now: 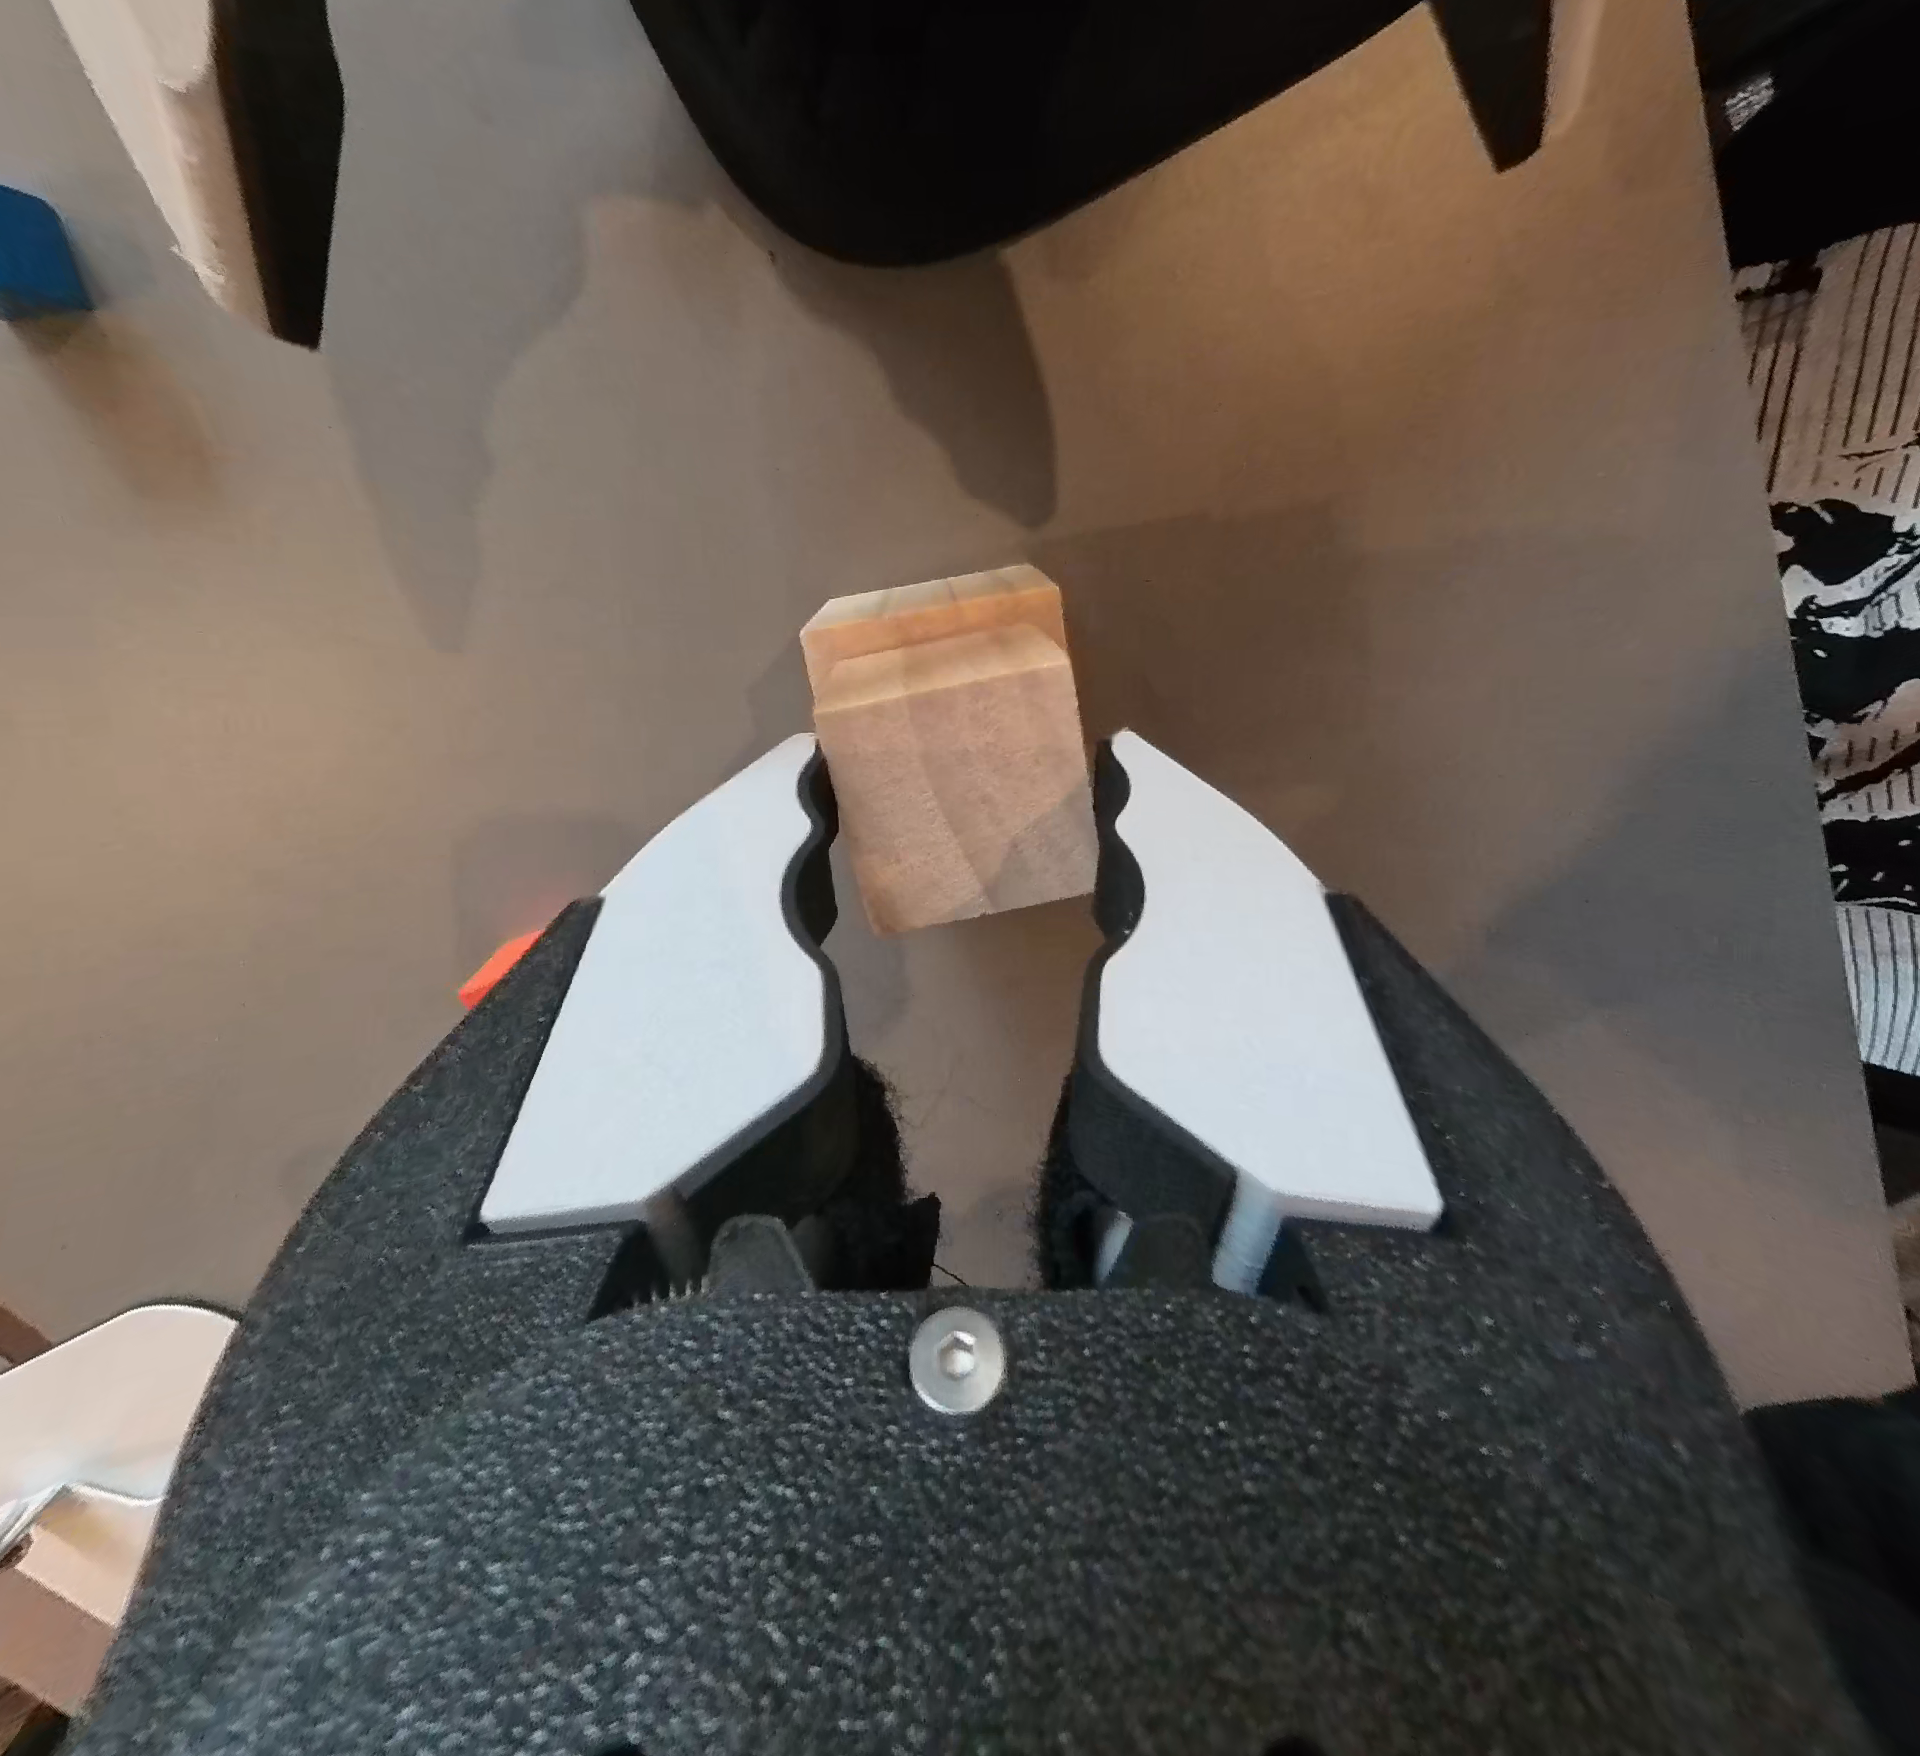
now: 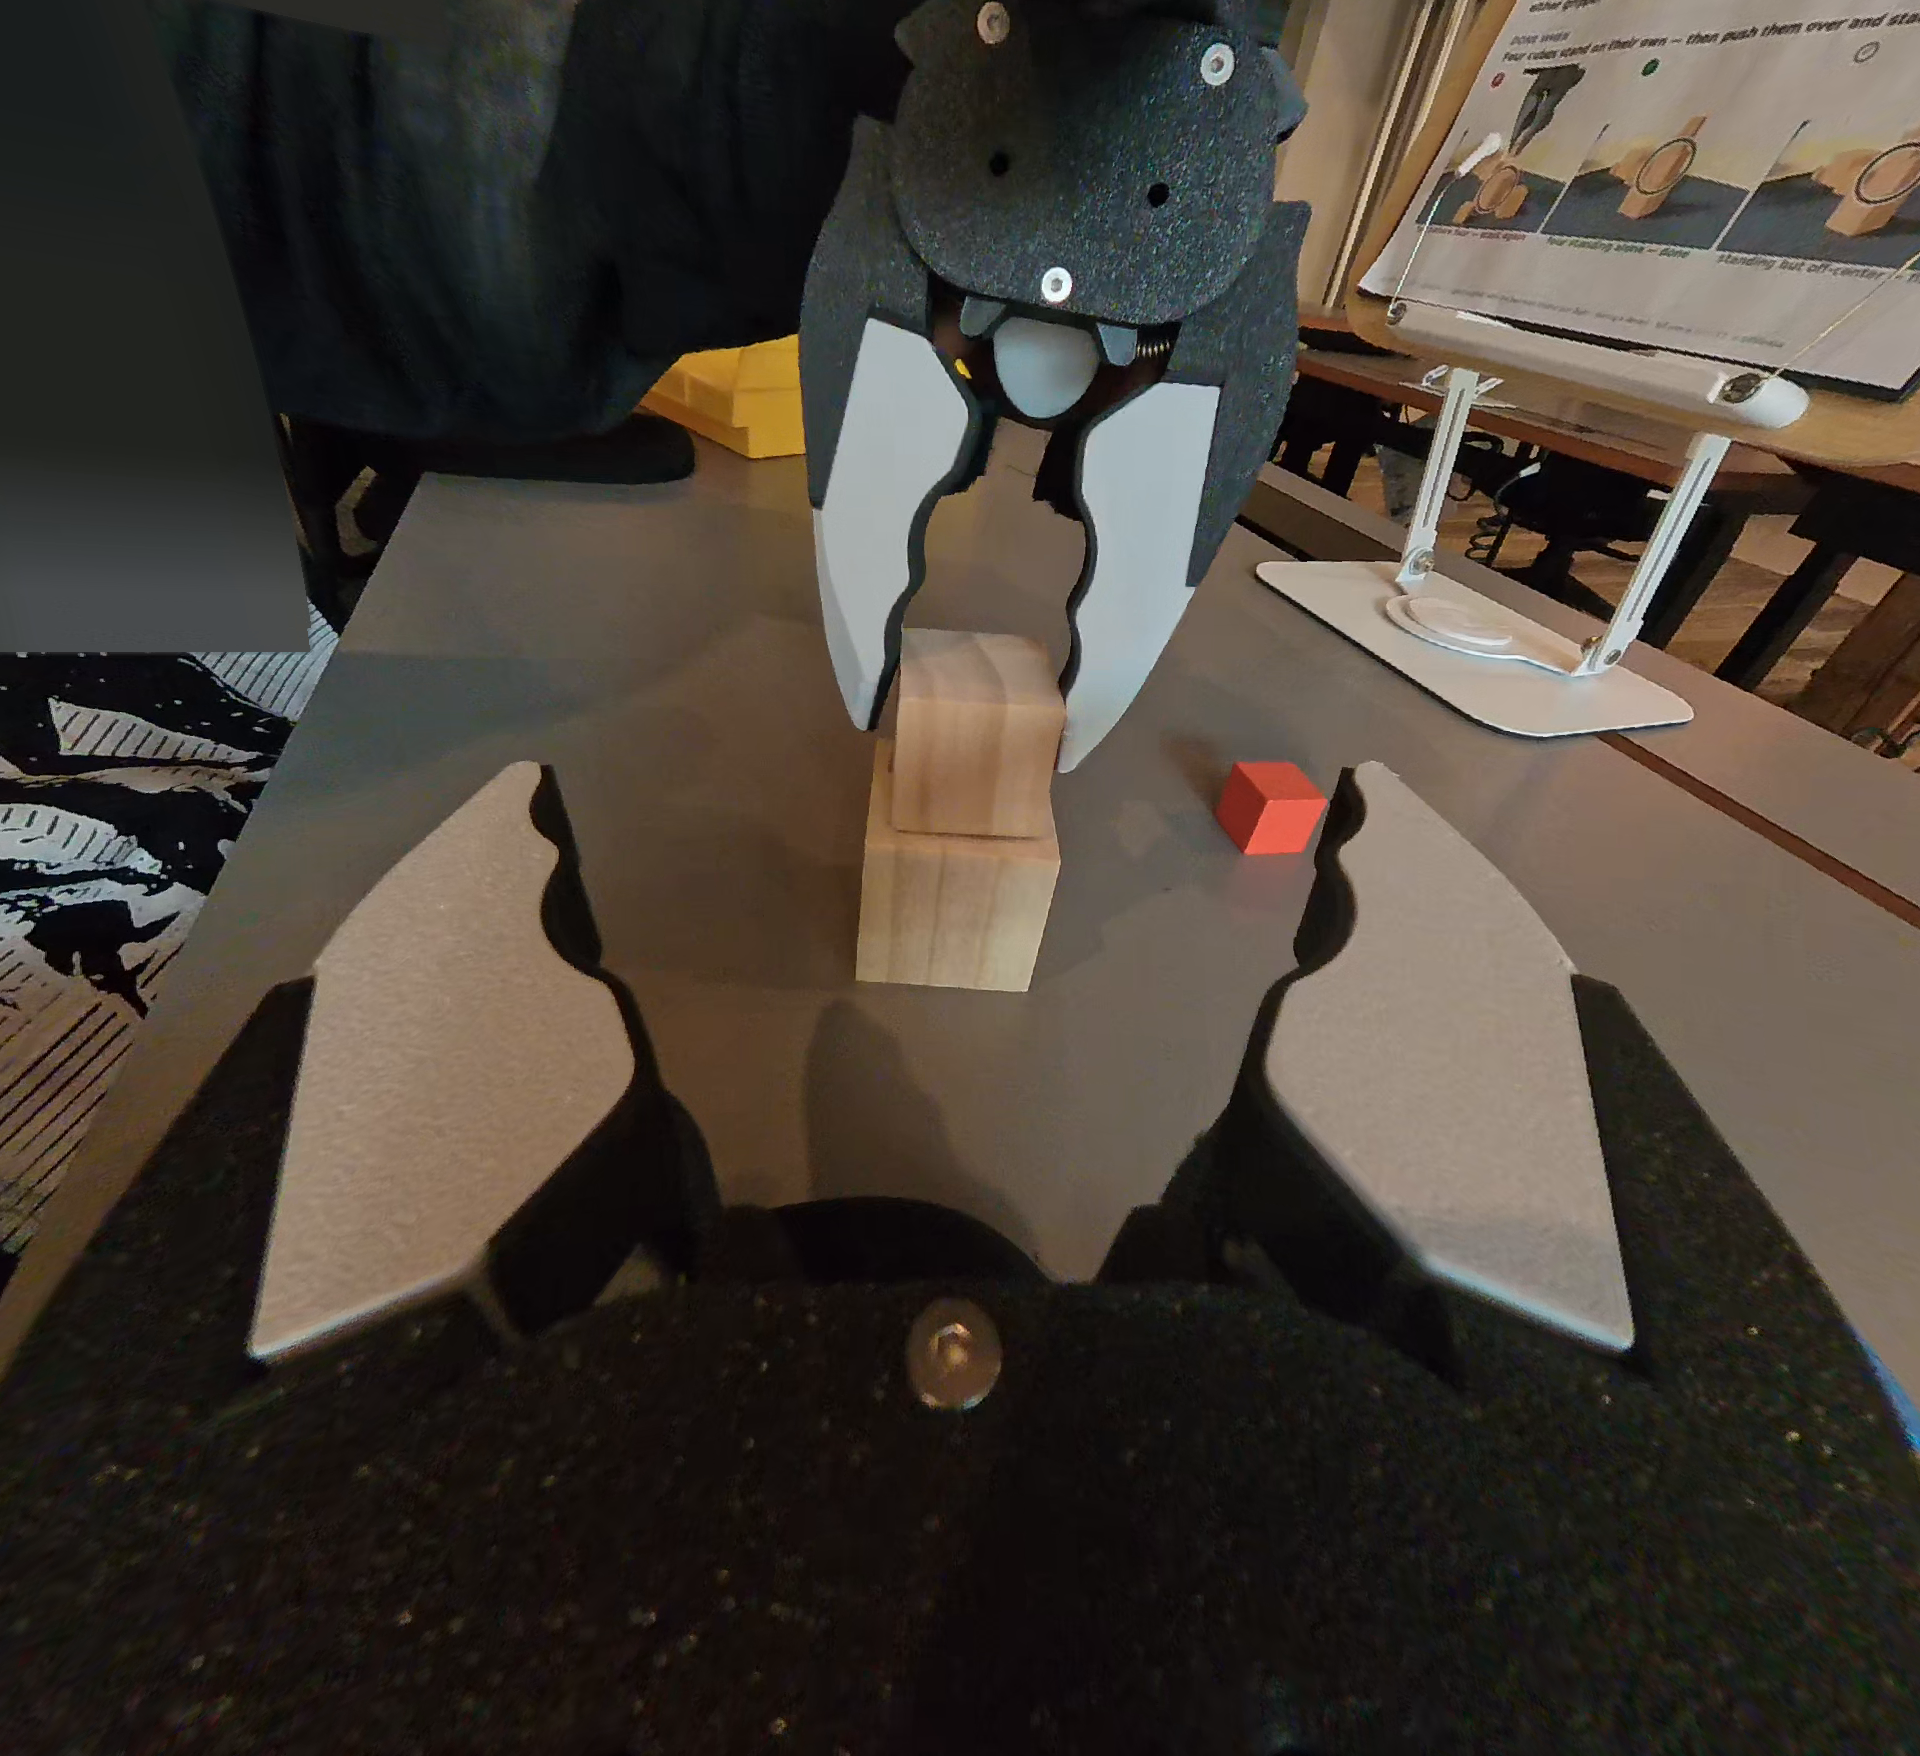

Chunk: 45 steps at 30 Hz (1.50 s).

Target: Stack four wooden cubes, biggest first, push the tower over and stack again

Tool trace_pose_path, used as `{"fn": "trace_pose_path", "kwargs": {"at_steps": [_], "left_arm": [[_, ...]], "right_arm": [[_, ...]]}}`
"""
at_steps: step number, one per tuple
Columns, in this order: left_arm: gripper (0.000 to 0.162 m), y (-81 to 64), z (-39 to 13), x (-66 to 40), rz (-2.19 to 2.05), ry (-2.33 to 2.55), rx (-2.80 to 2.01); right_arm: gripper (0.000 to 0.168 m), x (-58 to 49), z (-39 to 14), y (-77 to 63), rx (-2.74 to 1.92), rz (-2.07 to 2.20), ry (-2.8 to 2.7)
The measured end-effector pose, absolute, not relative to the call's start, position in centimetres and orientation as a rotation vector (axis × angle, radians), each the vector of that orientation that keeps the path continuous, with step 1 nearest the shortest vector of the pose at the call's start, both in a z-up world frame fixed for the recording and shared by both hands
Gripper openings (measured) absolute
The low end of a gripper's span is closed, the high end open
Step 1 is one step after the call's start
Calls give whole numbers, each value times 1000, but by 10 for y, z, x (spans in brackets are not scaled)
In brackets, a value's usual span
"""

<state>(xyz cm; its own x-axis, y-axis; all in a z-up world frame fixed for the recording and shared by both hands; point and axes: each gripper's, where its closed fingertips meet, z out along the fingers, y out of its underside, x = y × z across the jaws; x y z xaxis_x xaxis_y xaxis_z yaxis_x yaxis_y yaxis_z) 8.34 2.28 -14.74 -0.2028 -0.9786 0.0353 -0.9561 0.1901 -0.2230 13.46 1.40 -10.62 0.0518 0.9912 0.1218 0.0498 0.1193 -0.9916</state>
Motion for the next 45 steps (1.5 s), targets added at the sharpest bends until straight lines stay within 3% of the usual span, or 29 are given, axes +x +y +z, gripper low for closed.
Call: {"fn": "trace_pose_path", "kwargs": {"at_steps": [16,26,45], "left_arm": [[48,20,-146,83,-349,2347,-1914],[63,32,-128,79,-369,2239,-1896],[45,25,-142,80,-354,2260,-1902]], "right_arm": [[131,135,-106,13,-1177,1058,-1259],[131,135,-106,13,-1177,1062,-1256],[130,135,-105,14,-1179,1066,-1252]]}}
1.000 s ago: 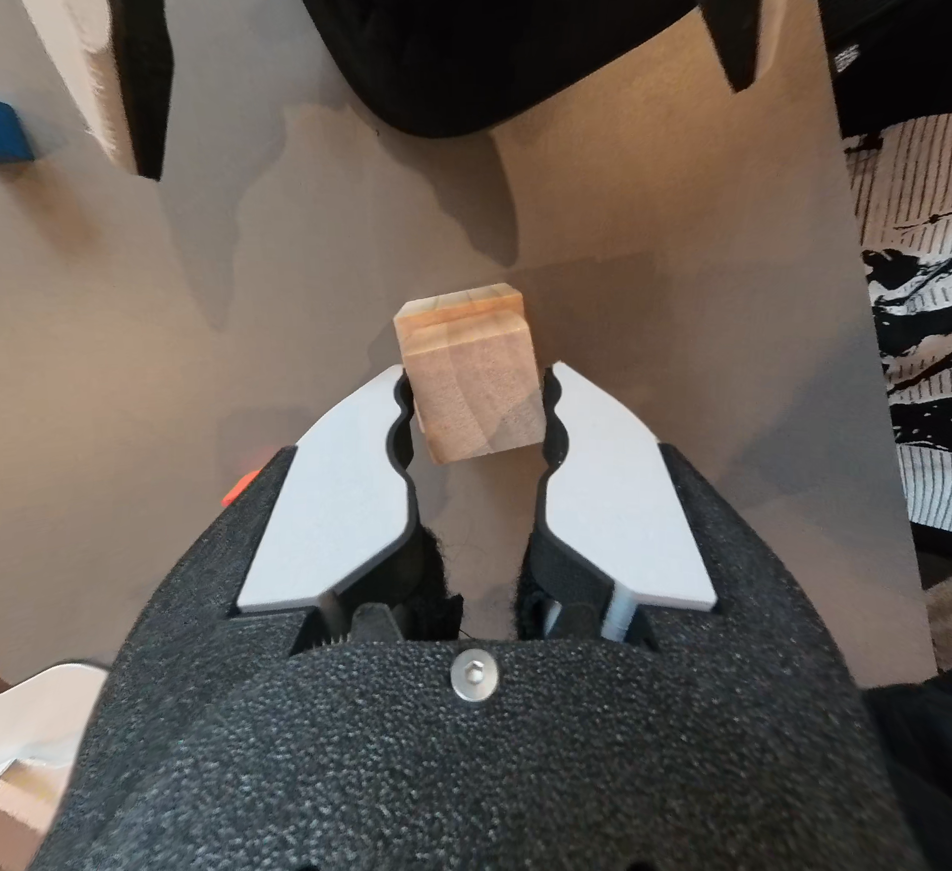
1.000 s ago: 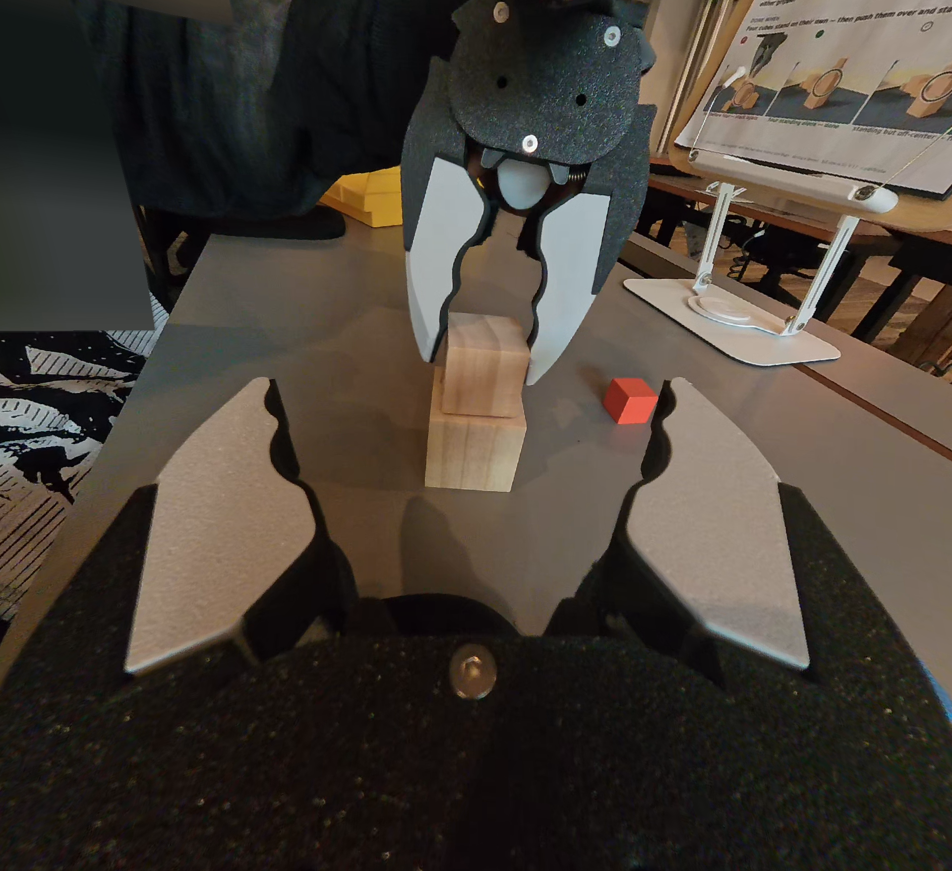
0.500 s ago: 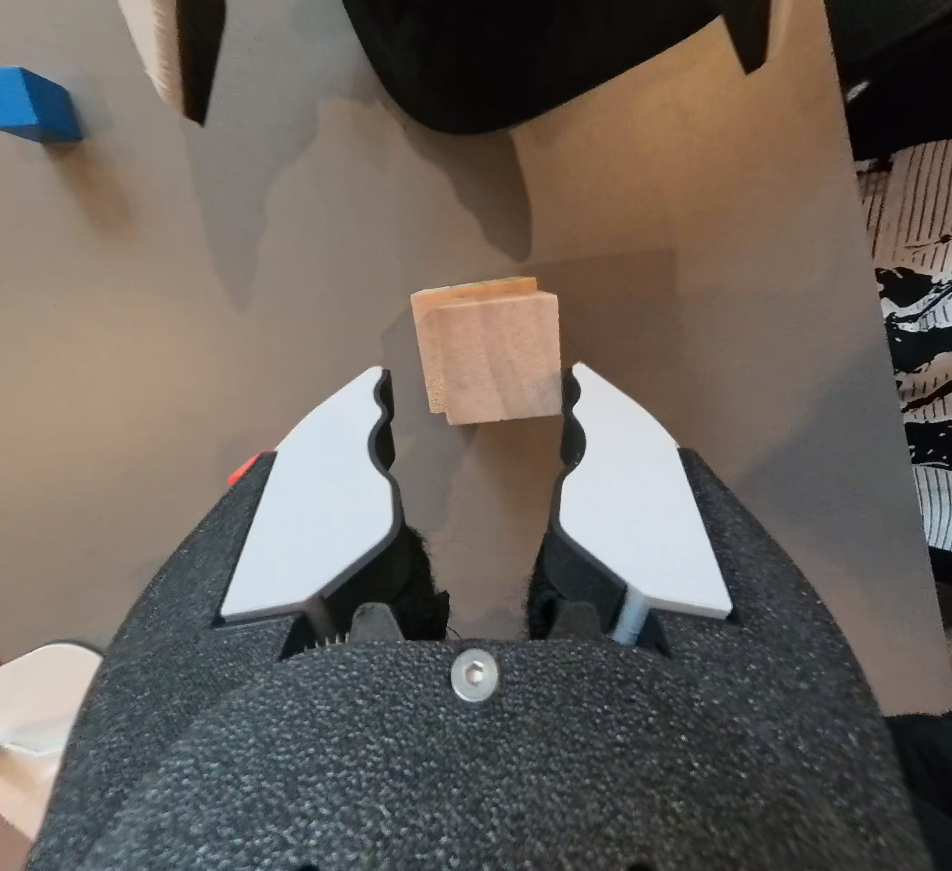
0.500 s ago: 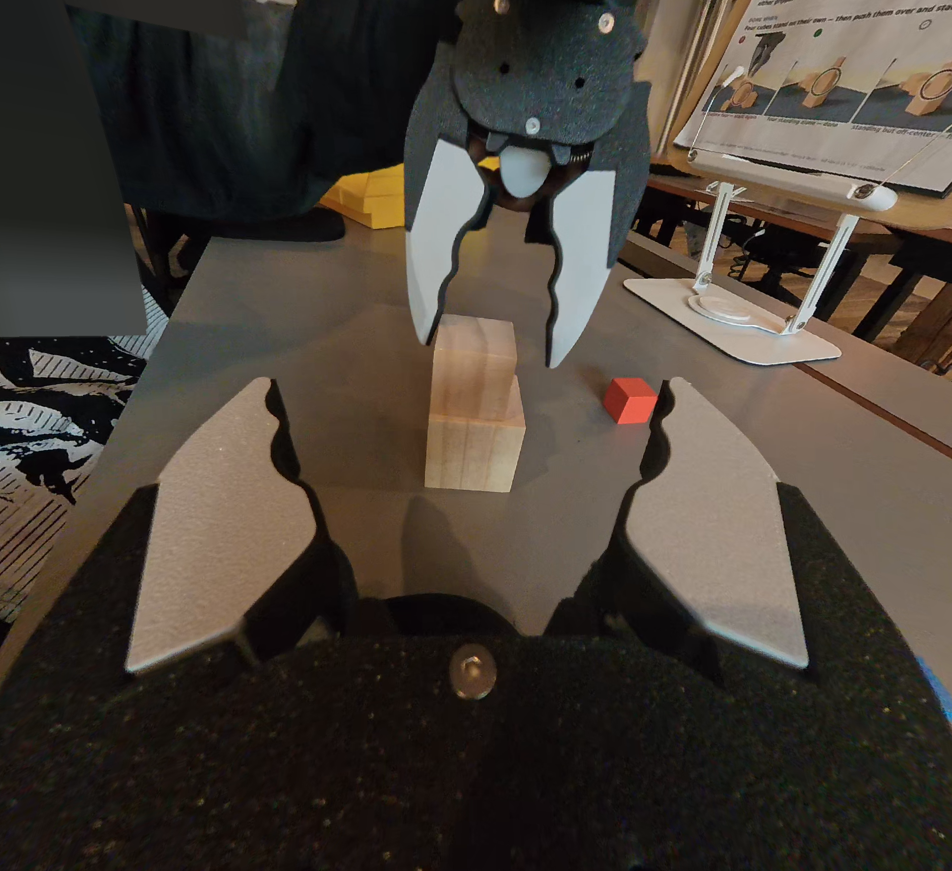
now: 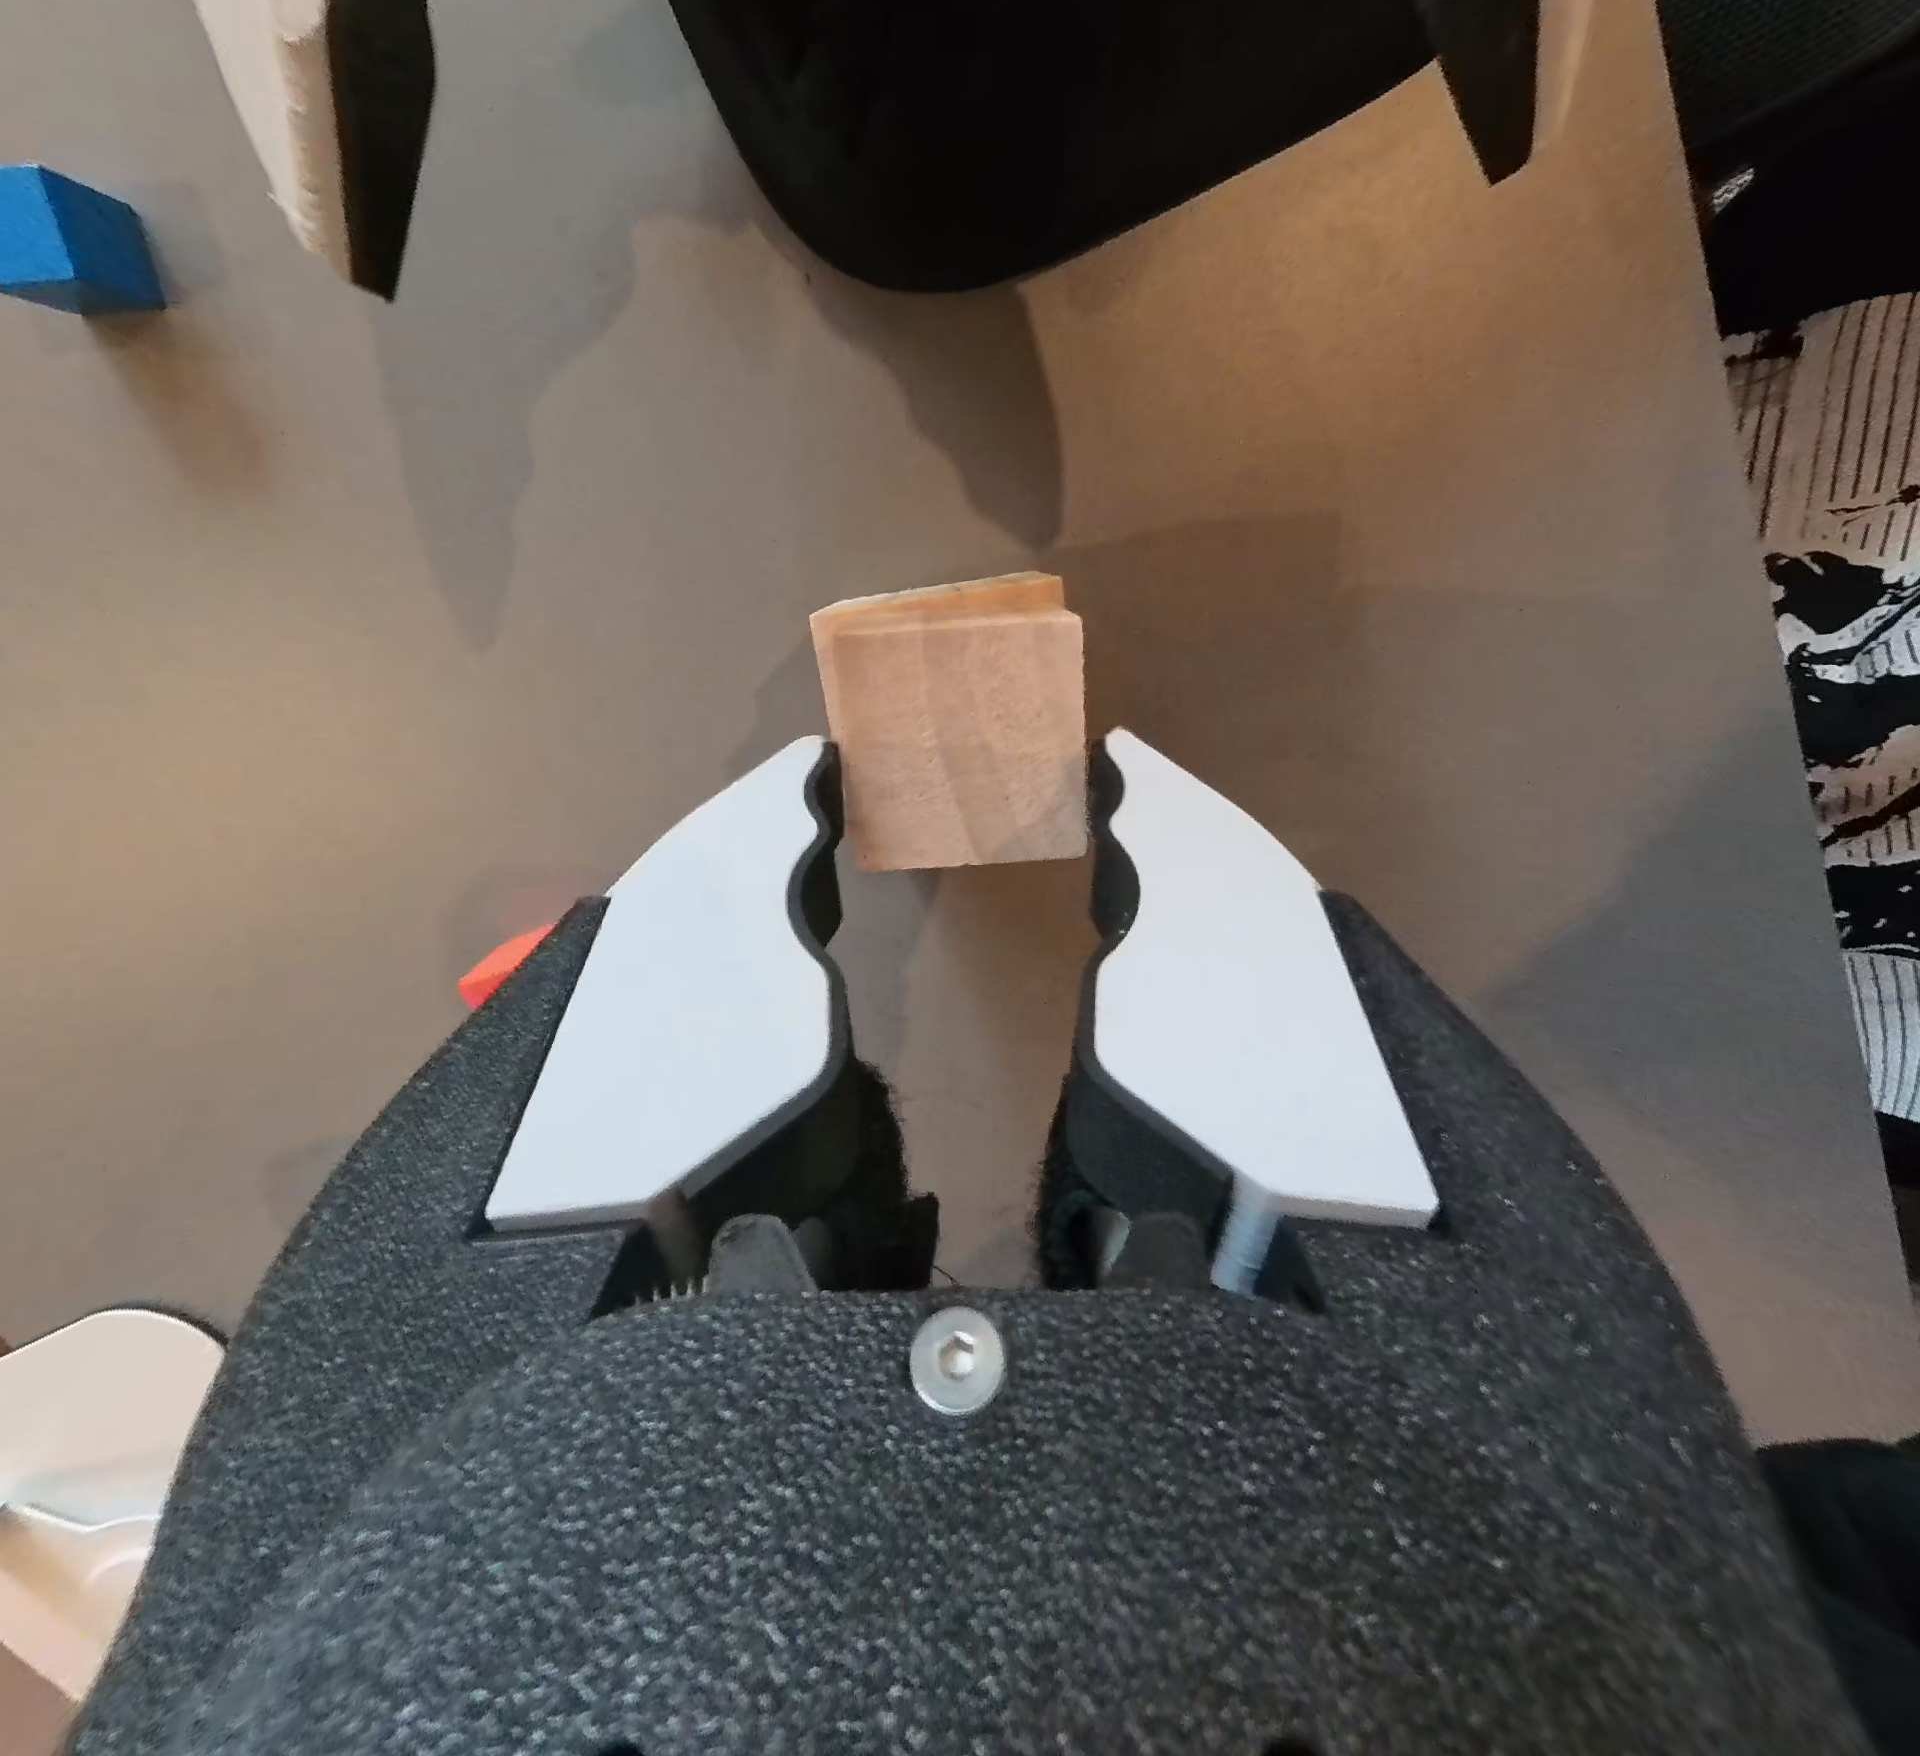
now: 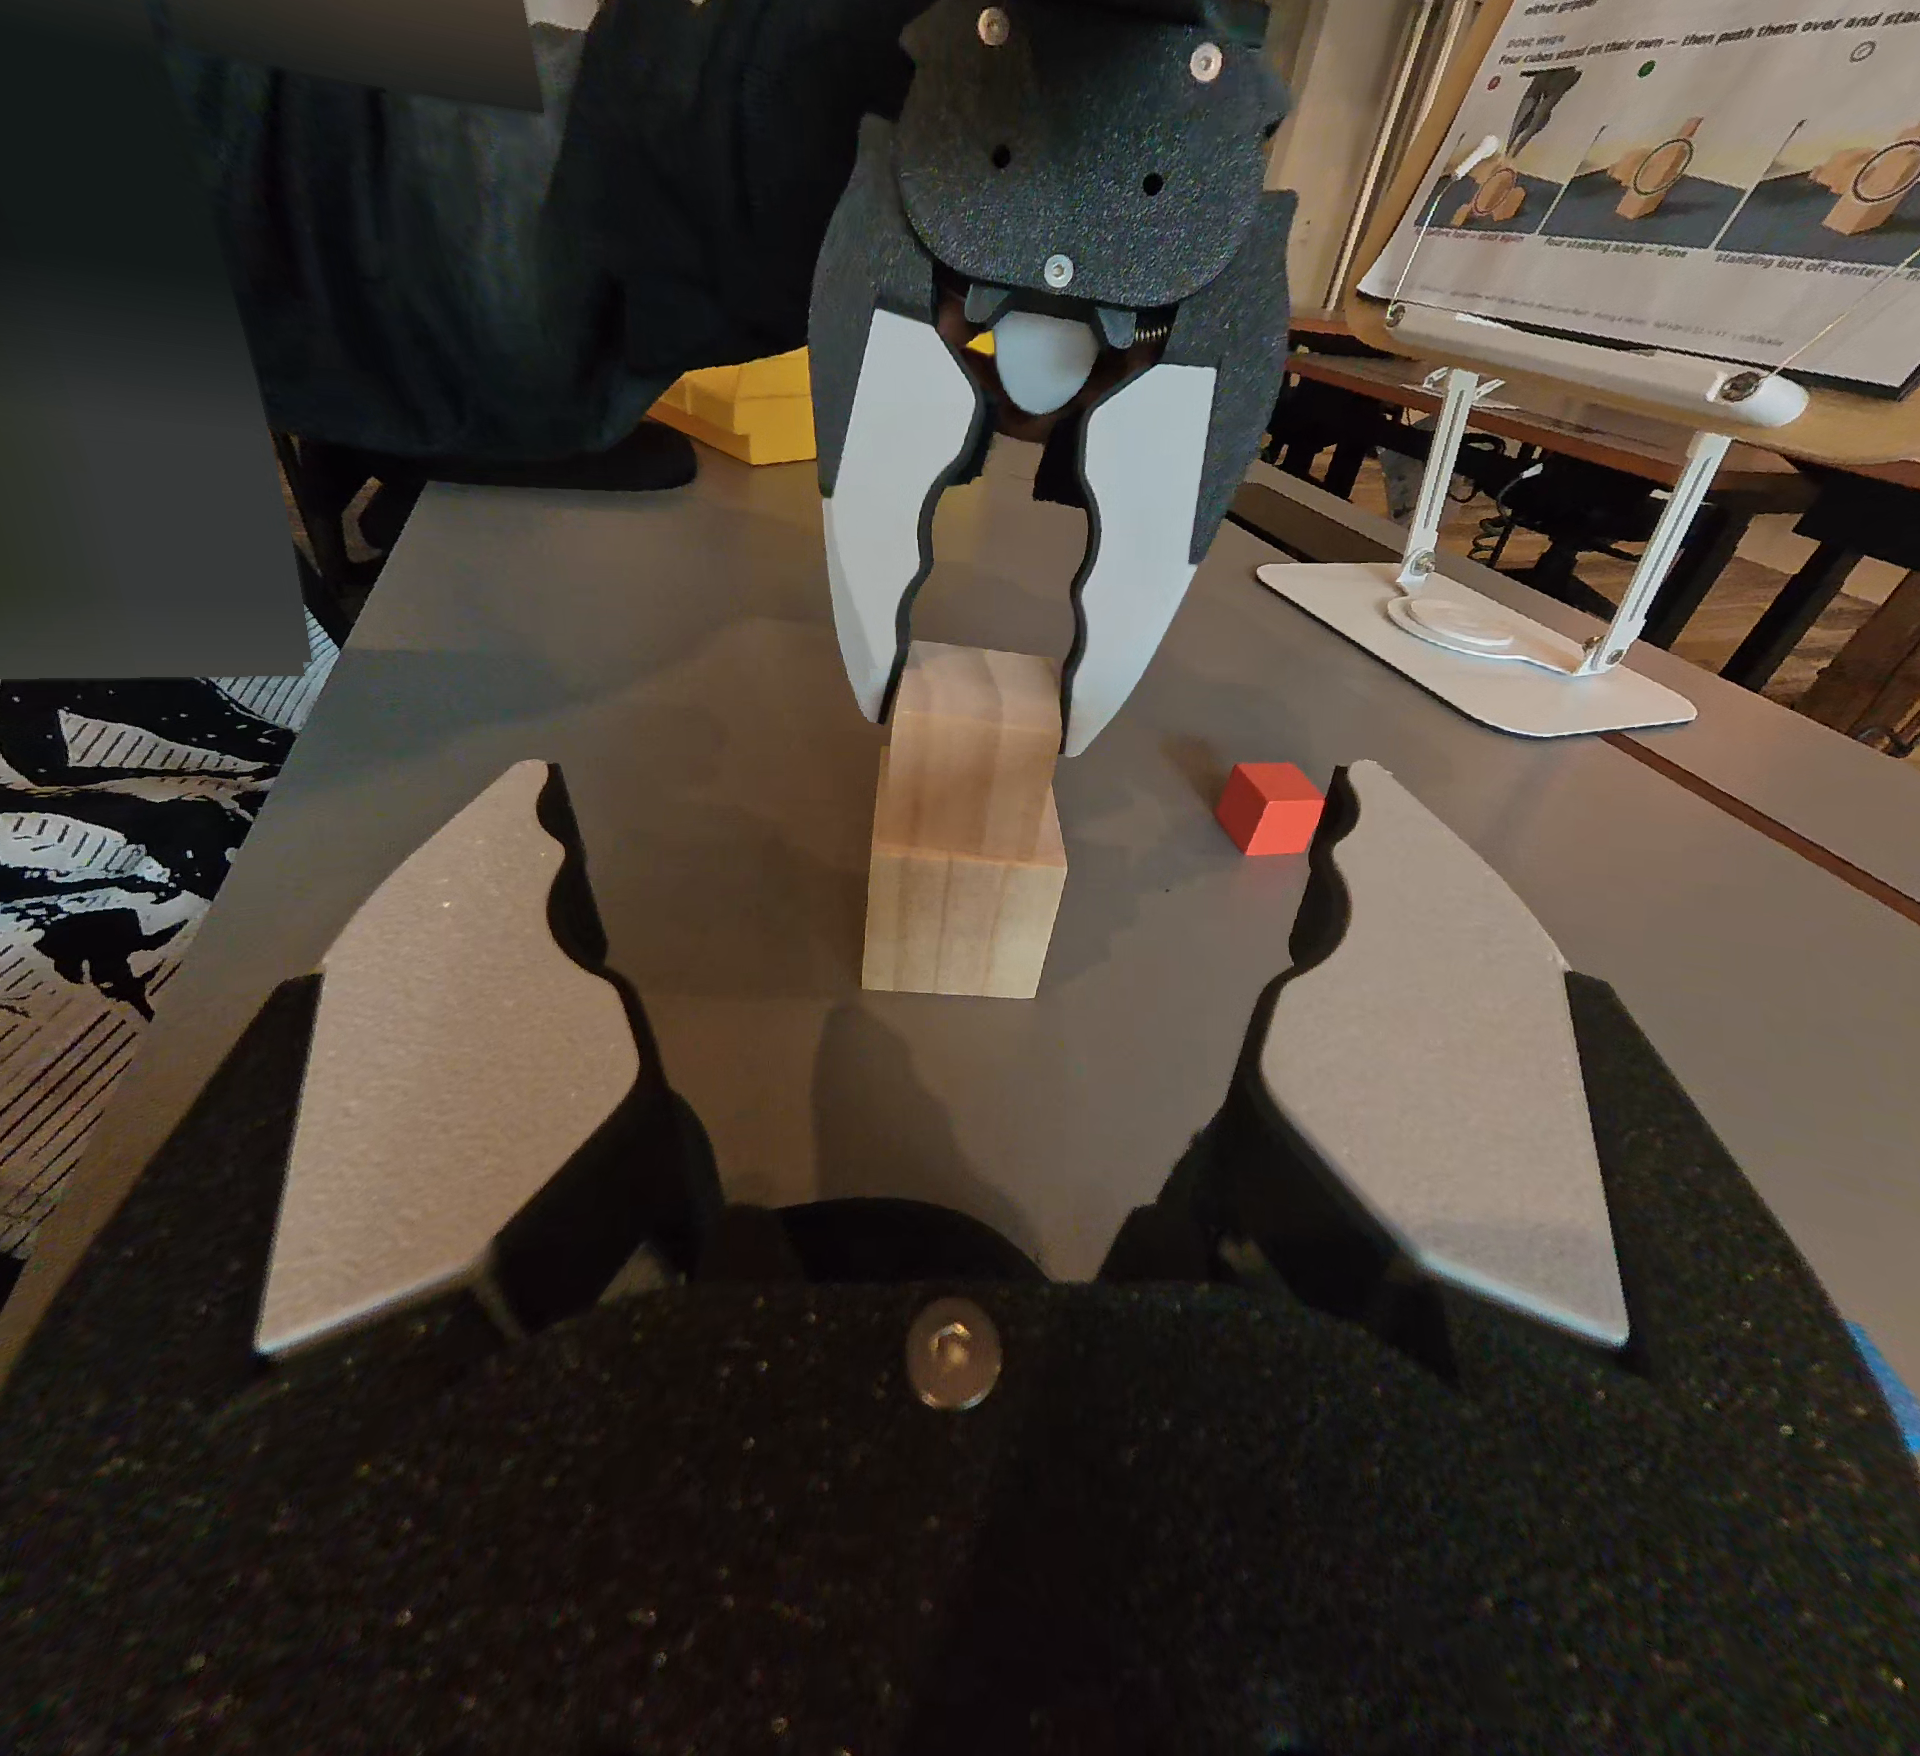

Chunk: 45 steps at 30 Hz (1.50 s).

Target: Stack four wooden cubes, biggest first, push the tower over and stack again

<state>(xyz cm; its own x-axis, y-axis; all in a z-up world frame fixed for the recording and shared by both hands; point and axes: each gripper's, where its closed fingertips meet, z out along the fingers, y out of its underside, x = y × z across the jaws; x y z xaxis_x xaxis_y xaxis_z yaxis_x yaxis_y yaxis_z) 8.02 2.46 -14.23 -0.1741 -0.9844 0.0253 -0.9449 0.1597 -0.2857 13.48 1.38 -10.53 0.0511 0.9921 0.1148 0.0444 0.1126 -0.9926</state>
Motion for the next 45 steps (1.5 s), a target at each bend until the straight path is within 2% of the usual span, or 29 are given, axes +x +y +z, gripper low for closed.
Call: {"fn": "trace_pose_path", "kwargs": {"at_steps": [18,19,22,33,45], "left_arm": [[44,24,-142,81,-384,2166,-1947],[46,24,-142,81,-390,2162,-1948],[68,23,-141,81,-394,2157,-1946],[88,34,-111,64,-522,1970,-1899],[85,106,-128,-9,-373,1699,-2010]], "right_arm": [[130,134,-105,15,-1179,1065,-1252],[130,134,-105,15,-1179,1065,-1251],[130,134,-105,15,-1177,1064,-1251],[129,134,-105,15,-1171,1057,-1248],[129,134,-104,15,-1171,1057,-1245]]}}
